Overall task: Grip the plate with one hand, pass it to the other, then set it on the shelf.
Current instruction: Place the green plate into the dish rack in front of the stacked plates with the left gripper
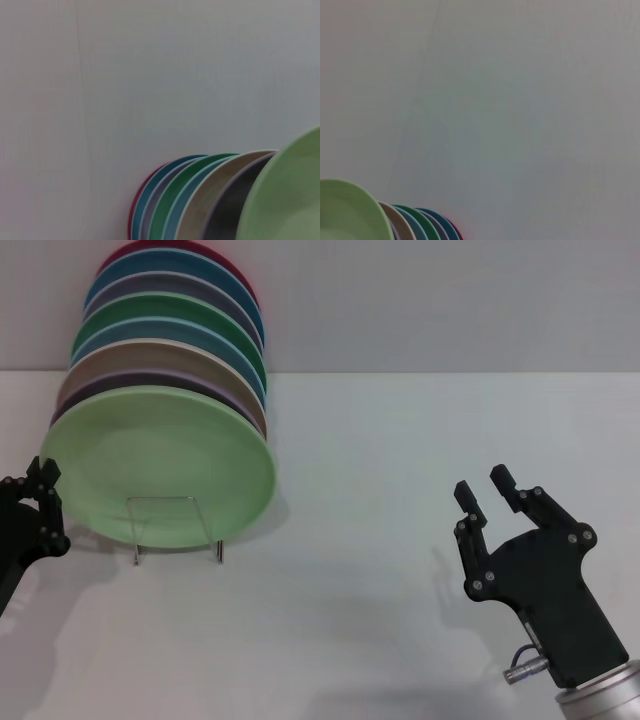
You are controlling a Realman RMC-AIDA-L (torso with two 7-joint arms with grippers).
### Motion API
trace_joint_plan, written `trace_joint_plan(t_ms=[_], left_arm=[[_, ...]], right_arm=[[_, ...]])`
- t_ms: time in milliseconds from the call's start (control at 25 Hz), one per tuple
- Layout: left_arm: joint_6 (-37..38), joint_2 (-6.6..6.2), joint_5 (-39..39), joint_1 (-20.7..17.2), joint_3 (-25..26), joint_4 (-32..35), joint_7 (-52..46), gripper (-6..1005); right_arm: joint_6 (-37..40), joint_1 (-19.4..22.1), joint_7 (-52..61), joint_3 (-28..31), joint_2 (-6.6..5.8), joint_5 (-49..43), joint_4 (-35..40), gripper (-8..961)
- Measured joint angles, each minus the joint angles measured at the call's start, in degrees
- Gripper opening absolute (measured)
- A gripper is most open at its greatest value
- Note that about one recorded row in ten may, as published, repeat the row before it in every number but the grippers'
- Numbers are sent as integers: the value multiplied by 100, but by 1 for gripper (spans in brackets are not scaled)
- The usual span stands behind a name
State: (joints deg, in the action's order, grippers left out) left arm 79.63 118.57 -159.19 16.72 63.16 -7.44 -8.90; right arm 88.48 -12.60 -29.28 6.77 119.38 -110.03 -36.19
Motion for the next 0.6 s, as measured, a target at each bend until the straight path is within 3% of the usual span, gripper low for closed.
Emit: trace_joint_plan(t_ms=[600], left_arm=[[423,2,2,-144,-164,-21,311,175]], right_arm=[[-124,-55,10,67,7,0,-2,301]])
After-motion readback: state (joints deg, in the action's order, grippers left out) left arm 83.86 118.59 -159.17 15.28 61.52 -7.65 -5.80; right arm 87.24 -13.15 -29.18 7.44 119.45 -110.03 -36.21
